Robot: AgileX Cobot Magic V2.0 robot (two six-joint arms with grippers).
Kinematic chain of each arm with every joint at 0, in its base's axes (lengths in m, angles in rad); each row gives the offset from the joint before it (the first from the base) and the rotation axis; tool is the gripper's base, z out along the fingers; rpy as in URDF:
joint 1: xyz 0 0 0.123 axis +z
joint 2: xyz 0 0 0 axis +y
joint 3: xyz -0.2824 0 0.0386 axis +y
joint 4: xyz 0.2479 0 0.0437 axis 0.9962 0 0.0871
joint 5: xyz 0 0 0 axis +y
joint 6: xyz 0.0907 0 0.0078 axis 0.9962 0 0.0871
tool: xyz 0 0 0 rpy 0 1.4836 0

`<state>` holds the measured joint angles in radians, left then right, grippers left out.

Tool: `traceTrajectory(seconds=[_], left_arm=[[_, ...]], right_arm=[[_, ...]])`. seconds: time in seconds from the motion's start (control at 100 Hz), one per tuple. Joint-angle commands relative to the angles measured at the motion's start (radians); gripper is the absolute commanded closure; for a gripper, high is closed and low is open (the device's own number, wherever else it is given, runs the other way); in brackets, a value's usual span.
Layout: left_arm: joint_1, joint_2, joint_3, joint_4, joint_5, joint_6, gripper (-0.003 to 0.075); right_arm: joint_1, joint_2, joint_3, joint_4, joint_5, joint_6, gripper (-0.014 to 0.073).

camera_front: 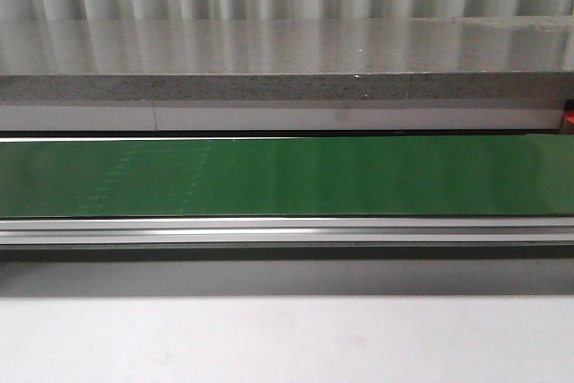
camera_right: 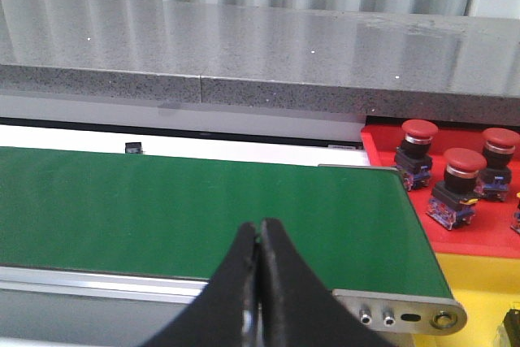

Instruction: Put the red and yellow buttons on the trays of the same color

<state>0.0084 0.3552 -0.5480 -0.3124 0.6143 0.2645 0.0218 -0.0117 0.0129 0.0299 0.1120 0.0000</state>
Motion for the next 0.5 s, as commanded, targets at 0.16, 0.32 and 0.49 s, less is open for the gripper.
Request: traceTrajectory(seconds=[0.16, 0.32, 0.49], left_arm=[[-0.007, 0.007, -0.028, -0.017, -0.068, -0.003, 0.074], [-0.007, 0.007, -0.028, -0.017, -0.068, -0.003, 0.074], [-0.007, 0.007, -0.028, -0.017, -0.068, -0.003, 0.074]], right_arm=[[-0.005, -0.012, 0.016, 0.002, -0.173, -0.015, 0.0661], [-0.005, -0.012, 0.016, 0.002, -0.173, -0.015, 0.0661], [-0.005, -0.012, 0.016, 0.002, -0.173, -0.015, 0.0661]])
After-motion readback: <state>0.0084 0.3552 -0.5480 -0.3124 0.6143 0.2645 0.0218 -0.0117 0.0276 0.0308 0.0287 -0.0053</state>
